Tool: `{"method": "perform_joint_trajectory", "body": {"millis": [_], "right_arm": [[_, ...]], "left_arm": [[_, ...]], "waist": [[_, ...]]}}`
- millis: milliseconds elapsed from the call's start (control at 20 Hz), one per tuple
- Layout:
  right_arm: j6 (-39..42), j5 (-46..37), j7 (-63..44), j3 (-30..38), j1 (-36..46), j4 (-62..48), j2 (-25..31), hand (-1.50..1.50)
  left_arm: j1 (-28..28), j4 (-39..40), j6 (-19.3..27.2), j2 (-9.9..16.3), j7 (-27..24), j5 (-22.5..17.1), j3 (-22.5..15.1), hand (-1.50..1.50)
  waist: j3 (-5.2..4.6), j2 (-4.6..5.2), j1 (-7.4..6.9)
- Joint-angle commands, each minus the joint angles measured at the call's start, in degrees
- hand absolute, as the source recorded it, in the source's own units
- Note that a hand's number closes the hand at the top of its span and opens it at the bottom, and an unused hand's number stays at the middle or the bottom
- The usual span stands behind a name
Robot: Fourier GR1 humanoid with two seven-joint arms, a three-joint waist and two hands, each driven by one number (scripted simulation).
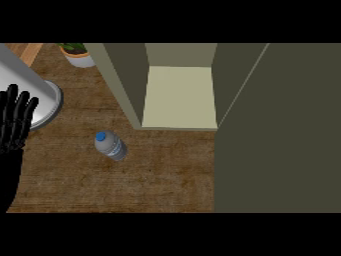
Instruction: Pick up the bottled water, place it into the cabinet and close the cabinet
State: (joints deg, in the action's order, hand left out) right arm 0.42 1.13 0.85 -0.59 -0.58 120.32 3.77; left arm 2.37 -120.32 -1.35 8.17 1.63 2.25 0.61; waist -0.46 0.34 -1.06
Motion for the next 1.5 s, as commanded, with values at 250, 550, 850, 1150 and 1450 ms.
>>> {"method": "perform_joint_trajectory", "body": {"millis": [250, 550, 850, 1150, 1450], "right_arm": [[0.2, -5.6, -1.7, -2.0, -5.1, 7.9, 2.0, -1.50], [1.6, 12.4, -11.2, -6.6, -15.2, 8.5, -3.7, -1.50], [5.1, 16.1, -10.3, -6.5, -24.4, 13.3, -2.4, -1.50], [5.6, 17.9, -8.7, -6.0, -26.8, 15.3, -1.2, -1.50], [5.4, 9.7, -1.7, -14.7, -31.3, 13.2, -3.7, -1.50]], "left_arm": [[-5.8, -1.9, -5.3, -3.9, -1.7, -1.5, -13.0, -1.50], [6.7, 1.4, 1.4, -8.1, 13.0, -14.5, -15.2, -1.50], [13.3, -3.6, -1.1, -5.9, 12.6, -17.4, -12.9, -1.50], [16.5, -7.8, -1.1, -5.6, 14.1, -17.4, -14.5, -1.50], [16.9, -0.8, -6.4, -2.9, 7.1, -20.1, -7.9, -1.50]], "waist": [[0.43, -0.56, 2.19], [0.48, -0.60, 1.61], [0.47, -0.51, 1.26], [0.48, -0.48, 1.18], [0.45, -0.45, 1.25]]}}
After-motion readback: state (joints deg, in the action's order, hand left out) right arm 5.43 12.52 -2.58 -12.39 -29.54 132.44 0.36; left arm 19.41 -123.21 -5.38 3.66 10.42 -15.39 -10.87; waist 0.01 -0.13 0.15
